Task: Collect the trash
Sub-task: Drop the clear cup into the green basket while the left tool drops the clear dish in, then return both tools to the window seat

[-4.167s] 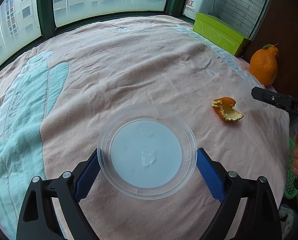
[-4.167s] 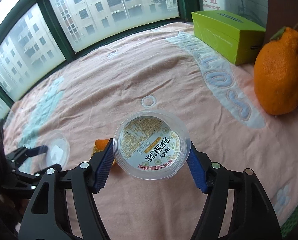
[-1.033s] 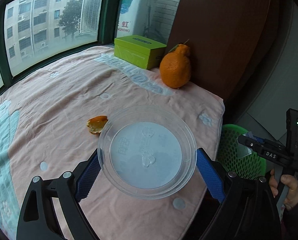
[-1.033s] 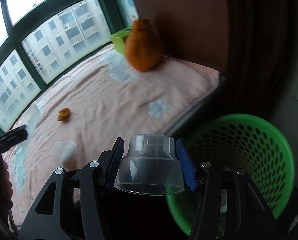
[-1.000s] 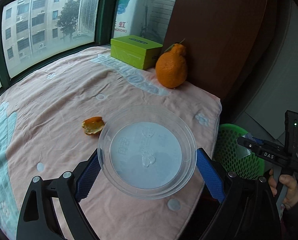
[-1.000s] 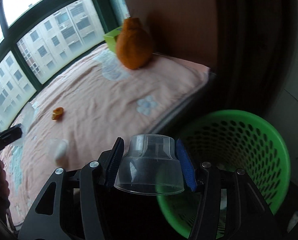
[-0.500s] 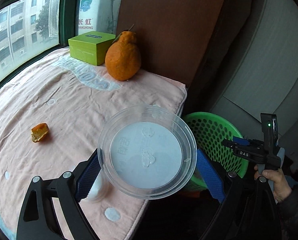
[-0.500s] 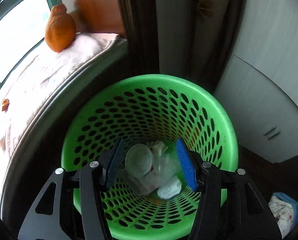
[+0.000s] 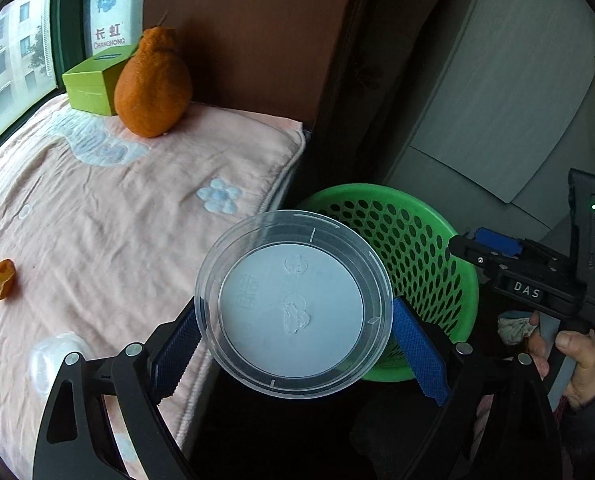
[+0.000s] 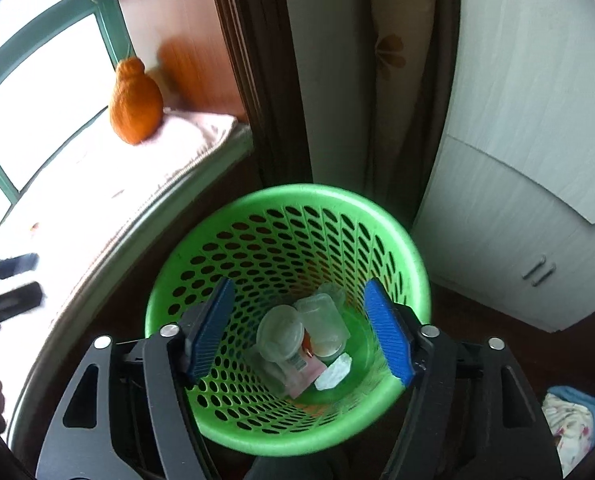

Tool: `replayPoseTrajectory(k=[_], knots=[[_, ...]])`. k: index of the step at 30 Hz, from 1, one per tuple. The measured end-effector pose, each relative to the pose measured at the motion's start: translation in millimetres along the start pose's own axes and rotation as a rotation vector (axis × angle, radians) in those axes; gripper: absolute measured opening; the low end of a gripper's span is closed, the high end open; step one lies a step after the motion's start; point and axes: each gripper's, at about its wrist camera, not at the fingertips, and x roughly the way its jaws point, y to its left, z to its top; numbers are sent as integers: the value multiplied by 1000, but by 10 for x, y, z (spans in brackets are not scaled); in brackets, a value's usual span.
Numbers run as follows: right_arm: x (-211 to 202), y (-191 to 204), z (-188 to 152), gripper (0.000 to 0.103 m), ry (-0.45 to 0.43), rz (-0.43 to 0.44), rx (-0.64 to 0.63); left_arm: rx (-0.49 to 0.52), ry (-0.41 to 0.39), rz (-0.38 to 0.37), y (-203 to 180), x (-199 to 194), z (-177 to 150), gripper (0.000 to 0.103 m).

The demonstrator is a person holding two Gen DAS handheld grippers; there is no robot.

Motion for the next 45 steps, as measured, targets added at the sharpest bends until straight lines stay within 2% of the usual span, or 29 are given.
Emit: replayPoseTrajectory(k=[11, 17, 25, 35, 42, 45], knots=[[-241, -180, -71, 76, -39, 0, 35, 68, 105, -44, -526, 607, 42, 89], [-300, -308, -122, 76, -45, -22, 54, 85, 133, -71, -728, 798, 55, 89], [-373, -427, -162, 77, -51, -28, 82, 61, 163, -146, -838, 915, 41, 90], [-412, -214, -125, 77, -64, 6, 52, 23, 97, -160, -628, 579, 41, 91], [-451, 73, -63, 79, -76, 64, 12, -27, 14, -112, -272, 113, 17, 91], [-423, 266, -40, 79, -67, 95, -20, -48, -23, -66, -59, -110, -34, 91]])
